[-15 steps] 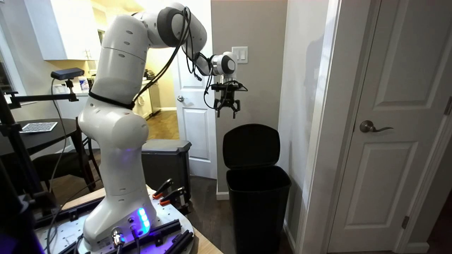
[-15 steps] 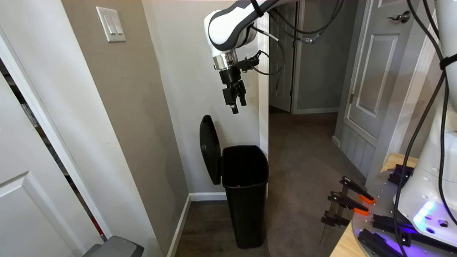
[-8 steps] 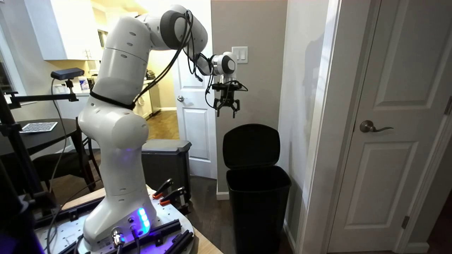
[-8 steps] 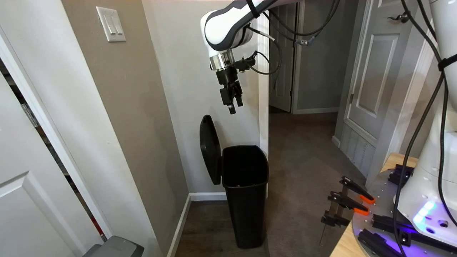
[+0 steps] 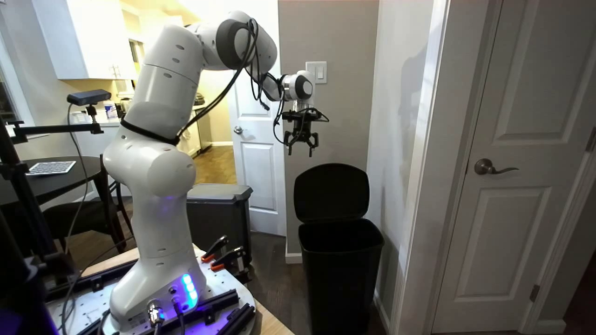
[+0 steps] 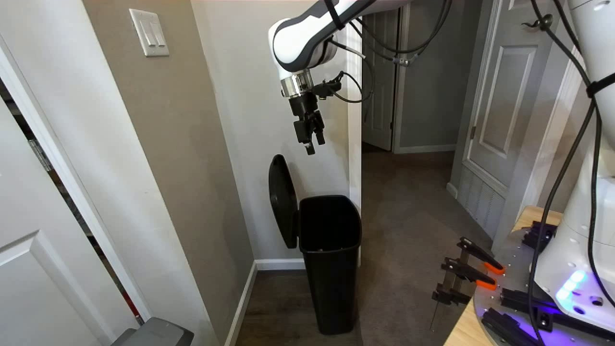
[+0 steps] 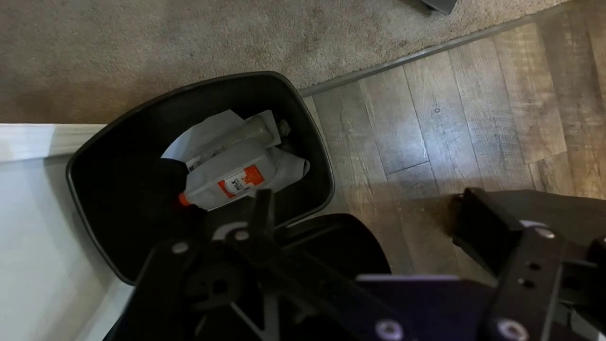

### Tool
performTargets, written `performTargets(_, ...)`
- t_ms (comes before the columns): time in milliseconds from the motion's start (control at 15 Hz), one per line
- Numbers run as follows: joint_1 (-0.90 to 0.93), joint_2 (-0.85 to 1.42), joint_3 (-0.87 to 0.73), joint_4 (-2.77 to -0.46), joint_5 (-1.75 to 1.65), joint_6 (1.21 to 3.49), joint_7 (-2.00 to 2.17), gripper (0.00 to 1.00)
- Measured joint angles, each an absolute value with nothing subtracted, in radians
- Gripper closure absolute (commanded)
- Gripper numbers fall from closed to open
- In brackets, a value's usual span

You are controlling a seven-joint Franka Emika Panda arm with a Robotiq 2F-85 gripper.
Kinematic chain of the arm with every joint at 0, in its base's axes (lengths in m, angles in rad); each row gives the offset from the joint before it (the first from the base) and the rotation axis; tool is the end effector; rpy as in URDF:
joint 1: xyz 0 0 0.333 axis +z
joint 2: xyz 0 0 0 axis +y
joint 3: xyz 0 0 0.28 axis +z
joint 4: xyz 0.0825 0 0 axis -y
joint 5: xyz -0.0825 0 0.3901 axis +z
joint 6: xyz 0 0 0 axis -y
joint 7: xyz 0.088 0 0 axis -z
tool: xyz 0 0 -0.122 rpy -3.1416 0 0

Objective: Close the lid of the bin

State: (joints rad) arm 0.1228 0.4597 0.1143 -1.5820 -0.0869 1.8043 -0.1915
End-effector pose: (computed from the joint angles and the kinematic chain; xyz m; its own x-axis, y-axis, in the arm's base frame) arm 0.6257 0.1361 0.3062 0.8735 0.4274 -0.2330 0.4356 -0.9000 -0.0177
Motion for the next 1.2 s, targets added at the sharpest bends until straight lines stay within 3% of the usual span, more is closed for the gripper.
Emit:
performTargets(667,0.139,0.842,0.103,-1.054,-0.108,1.654,-0.212,0.0)
performTargets(1200,0.194,1.061,0.072,-0.71,-0.181,1.667,-0.307,0.0)
